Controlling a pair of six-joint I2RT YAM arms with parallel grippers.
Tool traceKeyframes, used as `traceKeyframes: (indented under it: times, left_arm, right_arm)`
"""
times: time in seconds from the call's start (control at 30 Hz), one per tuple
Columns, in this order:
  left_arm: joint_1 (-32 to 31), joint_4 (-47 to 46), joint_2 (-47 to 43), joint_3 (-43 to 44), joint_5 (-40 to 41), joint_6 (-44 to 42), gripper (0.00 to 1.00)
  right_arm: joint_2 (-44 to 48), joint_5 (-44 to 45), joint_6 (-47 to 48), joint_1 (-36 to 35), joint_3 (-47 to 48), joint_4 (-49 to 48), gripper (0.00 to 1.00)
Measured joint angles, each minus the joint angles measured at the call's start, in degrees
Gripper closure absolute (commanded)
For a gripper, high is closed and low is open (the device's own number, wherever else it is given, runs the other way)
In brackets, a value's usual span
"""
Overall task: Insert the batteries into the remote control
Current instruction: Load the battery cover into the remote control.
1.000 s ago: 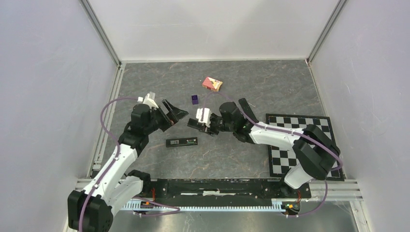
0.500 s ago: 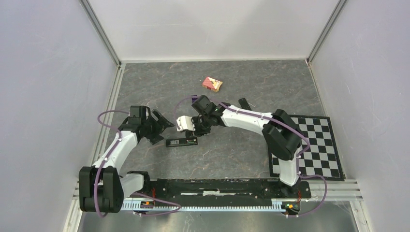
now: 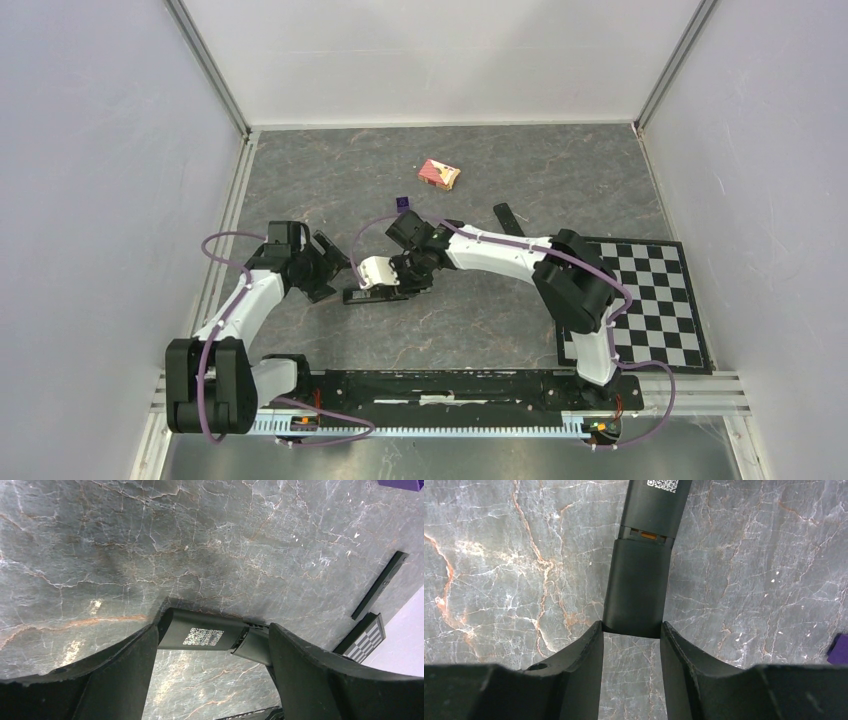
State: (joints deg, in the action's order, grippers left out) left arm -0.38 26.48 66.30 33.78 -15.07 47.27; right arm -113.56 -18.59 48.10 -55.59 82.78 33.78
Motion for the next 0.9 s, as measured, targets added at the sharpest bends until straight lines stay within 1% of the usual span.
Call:
traceKeyframes:
  times: [0.7,0.9]
  left_arm:
    - [0.00,-0.28,0.24,-1.07,0.02,-1.36,0.16]
    - [0.00,-0.28,0.24,-1.40,0.00,-1.38,0.16]
  right_arm:
    - [-2.01,0.02,-2.43,0.15,0.94,-1.31,0.60]
    - [-4.17,-0.15,-3.37,0.17,3.37,0.52,0.58]
